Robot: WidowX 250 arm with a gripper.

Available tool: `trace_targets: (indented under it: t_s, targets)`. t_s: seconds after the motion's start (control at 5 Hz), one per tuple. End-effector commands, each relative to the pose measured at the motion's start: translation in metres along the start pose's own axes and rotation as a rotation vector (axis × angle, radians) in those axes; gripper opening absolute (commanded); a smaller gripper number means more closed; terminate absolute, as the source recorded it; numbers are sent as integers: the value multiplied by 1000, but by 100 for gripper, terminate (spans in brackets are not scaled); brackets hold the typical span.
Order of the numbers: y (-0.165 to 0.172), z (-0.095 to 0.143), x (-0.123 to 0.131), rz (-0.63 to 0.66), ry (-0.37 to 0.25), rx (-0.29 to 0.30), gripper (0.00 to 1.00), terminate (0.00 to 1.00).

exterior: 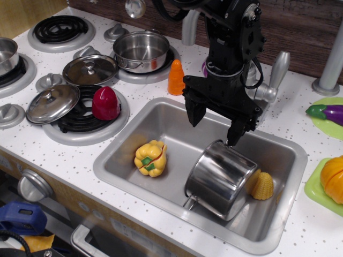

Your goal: Flip pot upright in sink

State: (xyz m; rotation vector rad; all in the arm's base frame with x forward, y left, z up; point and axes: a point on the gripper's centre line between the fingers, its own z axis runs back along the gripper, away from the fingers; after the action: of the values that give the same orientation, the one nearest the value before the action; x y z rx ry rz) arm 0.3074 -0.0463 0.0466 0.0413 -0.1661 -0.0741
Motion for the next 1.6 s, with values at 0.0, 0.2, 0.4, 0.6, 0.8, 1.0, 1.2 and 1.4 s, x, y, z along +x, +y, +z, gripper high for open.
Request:
trace_targets:
  t_s: [0.0, 0.2, 0.4, 0.6, 0.8, 1.0, 1.2, 1.4]
  targets:
    - [0, 0, 0, 0, 0, 0, 100, 0]
    - [3, -3, 3, 40, 57, -126, 100, 0]
    - [9, -7, 6, 69, 110, -253, 100, 0]
    - [13, -8, 10, 74, 132, -337, 100, 0]
    - [13, -16, 9, 104, 151, -427, 100, 0]
    - [8, -22, 4, 138, 157, -487, 100, 0]
    - [0, -29, -3, 166, 151, -524, 100, 0]
    - [-7, -33, -10, 197, 144, -547, 100, 0]
